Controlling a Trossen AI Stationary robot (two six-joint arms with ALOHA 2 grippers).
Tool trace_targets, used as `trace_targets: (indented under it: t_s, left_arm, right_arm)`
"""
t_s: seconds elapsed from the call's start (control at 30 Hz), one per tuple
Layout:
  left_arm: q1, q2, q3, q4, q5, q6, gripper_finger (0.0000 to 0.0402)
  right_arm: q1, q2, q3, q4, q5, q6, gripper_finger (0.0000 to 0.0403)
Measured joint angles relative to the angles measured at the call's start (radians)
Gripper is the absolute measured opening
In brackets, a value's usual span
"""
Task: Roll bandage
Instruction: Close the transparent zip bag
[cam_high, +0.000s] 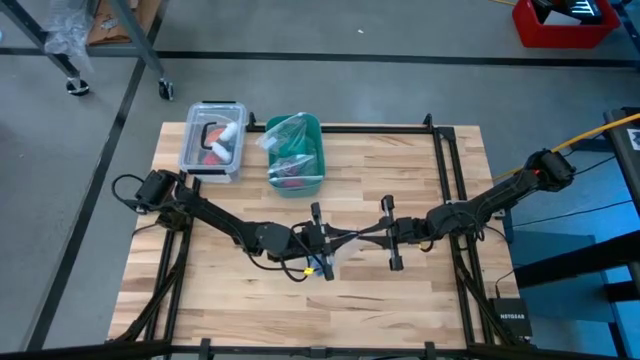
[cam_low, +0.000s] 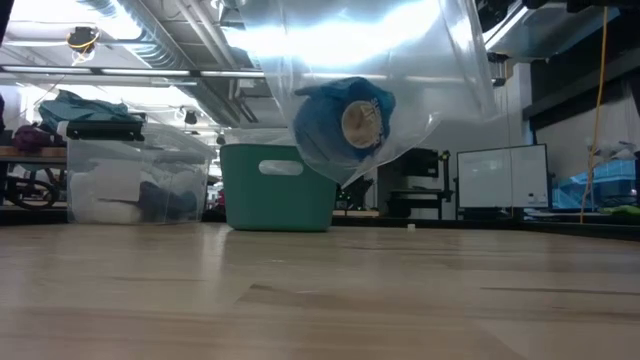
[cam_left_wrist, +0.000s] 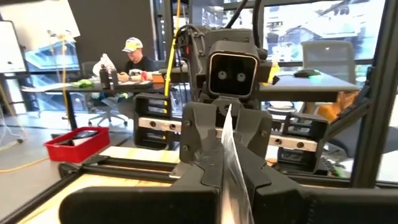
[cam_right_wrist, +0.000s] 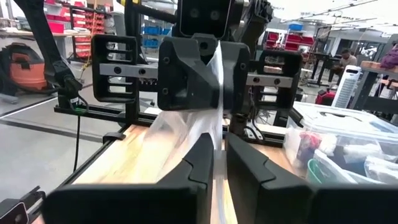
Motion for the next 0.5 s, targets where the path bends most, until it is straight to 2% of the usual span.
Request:
trace_targets:
  t_s: [0.5]
  left_arm:
    - [-0.001, 0.0, 0.0, 0.061, -0.036, 0.096, 0.0]
  right_arm:
    - [0.0, 0.001, -0.001, -0.074, -0.021, 0.003, 0.0038]
